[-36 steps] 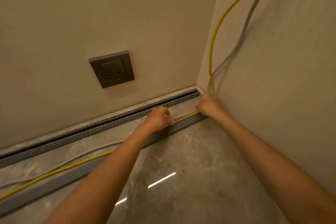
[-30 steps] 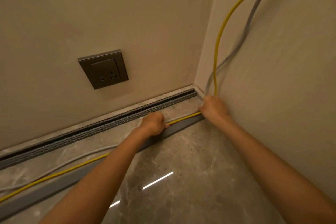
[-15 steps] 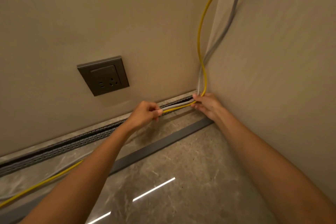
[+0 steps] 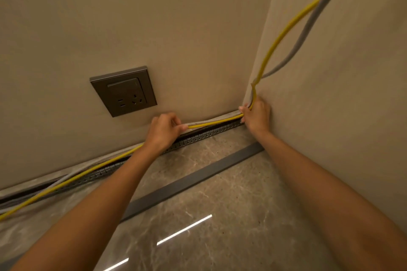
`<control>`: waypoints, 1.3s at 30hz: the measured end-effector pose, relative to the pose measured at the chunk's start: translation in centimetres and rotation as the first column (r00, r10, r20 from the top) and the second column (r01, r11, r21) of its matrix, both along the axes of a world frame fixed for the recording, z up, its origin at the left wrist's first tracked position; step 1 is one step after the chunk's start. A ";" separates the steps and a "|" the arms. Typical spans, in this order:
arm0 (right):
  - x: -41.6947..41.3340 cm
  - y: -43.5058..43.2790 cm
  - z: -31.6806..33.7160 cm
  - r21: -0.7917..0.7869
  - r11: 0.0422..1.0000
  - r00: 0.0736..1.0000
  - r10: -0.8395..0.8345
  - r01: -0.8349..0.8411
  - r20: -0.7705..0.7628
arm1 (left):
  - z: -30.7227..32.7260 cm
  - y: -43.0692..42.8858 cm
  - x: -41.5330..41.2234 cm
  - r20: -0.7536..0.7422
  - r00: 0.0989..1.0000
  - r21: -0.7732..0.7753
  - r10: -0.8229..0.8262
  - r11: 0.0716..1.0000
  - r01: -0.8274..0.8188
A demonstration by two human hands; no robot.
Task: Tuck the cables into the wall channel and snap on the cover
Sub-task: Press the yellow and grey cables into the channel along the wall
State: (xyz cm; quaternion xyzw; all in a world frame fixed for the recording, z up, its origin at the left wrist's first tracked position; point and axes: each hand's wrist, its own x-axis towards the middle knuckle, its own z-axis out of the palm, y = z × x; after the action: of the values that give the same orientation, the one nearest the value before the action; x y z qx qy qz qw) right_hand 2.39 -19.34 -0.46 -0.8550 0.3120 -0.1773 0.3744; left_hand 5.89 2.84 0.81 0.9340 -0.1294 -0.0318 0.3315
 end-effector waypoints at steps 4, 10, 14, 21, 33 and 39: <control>-0.2 0.3 -0.2 -0.152 0.988 0.996 0.001 -0.015 -0.093 | -1.7 -0.4 -0.7 -0.046 0.998 0.062 -0.032 0.997 0.035; 0.4 0.8 -0.3 -0.157 0.988 0.997 -0.022 0.011 -0.070 | -2.5 -0.9 -0.4 0.030 0.999 0.123 -0.037 0.992 0.033; 0.7 0.8 -0.3 -0.185 0.983 0.995 -0.008 -0.010 -0.100 | -2.6 -1.0 -0.5 0.119 0.989 0.206 -0.088 0.977 0.062; 0.5 0.8 -0.7 -0.313 0.947 0.979 0.011 -0.076 -0.204 | -2.0 -1.3 -1.0 0.192 0.940 0.545 -0.281 0.827 0.136; 0.5 1.1 -1.7 -0.347 0.933 0.981 0.028 -0.095 -0.194 | -2.2 -2.4 -1.9 0.297 0.835 0.570 -0.464 0.788 0.235; 0.6 1.3 -1.9 -0.345 0.933 0.979 0.030 -0.100 -0.203 | -4.1 -2.4 -2.2 0.395 0.780 0.512 -0.486 0.821 0.252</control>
State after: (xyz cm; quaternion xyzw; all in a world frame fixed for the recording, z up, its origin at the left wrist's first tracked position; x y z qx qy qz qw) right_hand 2.95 -18.08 -2.33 -0.9314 0.2817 -0.1337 0.1880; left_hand 3.65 0.46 -3.26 0.9123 -0.3869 0.1220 0.0568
